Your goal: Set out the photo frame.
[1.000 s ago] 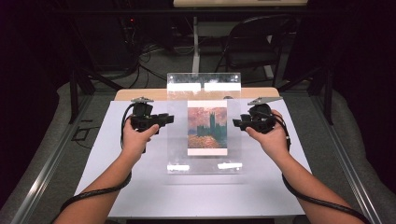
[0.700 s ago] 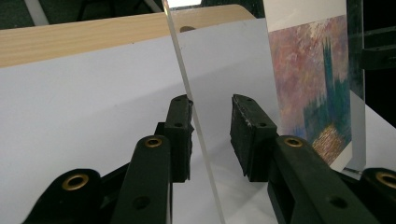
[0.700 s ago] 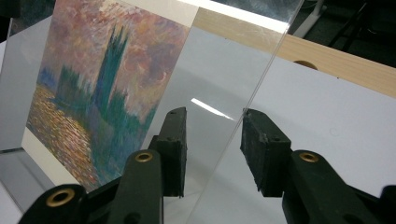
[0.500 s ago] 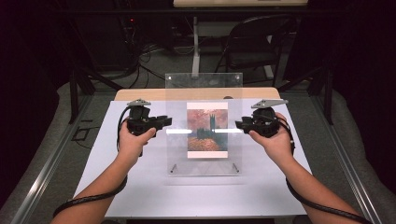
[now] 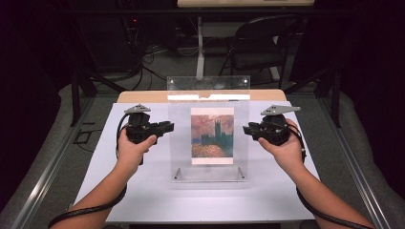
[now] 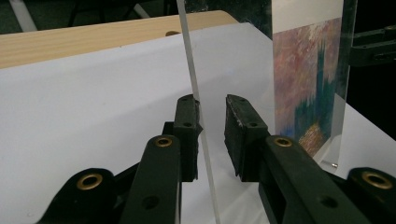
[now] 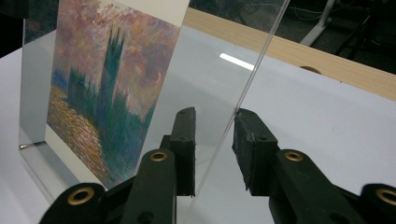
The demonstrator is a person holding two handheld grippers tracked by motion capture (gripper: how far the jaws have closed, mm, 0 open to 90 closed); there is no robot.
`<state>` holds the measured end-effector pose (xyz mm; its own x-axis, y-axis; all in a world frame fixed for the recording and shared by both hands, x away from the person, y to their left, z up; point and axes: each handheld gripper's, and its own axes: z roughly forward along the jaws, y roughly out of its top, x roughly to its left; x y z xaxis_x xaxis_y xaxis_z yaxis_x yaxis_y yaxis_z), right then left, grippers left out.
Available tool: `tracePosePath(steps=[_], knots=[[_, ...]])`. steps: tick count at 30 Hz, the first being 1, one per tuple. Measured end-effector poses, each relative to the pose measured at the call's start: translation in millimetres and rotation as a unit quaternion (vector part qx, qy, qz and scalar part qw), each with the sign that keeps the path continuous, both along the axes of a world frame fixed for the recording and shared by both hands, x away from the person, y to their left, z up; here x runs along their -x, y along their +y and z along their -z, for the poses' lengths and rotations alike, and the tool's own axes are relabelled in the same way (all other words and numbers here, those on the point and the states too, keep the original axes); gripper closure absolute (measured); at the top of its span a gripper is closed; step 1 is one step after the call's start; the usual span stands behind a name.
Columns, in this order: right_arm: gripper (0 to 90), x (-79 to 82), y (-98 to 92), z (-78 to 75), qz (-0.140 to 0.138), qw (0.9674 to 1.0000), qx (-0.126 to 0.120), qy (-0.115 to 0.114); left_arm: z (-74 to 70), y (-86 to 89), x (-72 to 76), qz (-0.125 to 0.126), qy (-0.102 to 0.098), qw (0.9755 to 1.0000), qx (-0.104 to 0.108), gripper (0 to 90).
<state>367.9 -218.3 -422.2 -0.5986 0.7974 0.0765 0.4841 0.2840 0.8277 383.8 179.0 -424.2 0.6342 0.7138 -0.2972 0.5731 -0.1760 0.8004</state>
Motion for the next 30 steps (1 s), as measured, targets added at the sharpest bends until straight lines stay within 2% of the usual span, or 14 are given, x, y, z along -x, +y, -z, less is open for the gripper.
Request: tracePosePath(steps=[8,15,30], knots=[[71.7,9.9,-1.7,-1.5,-0.005,0.9999,-0.002,-0.008,-1.6,1.0,9.9,0.003,-0.005,1.0000,0.004,76.3],[73.3,17.1,-3.9,-3.8,-0.015,0.9999,-0.003,-0.006,-2.9,3.2,18.7,0.011,-0.010,0.9999,0.003,77.2],[75.7,33.6,-7.6,-3.5,-0.026,0.9995,-0.015,-0.013,-3.2,6.2,35.9,0.023,-0.020,0.9995,0.011,77.9]])
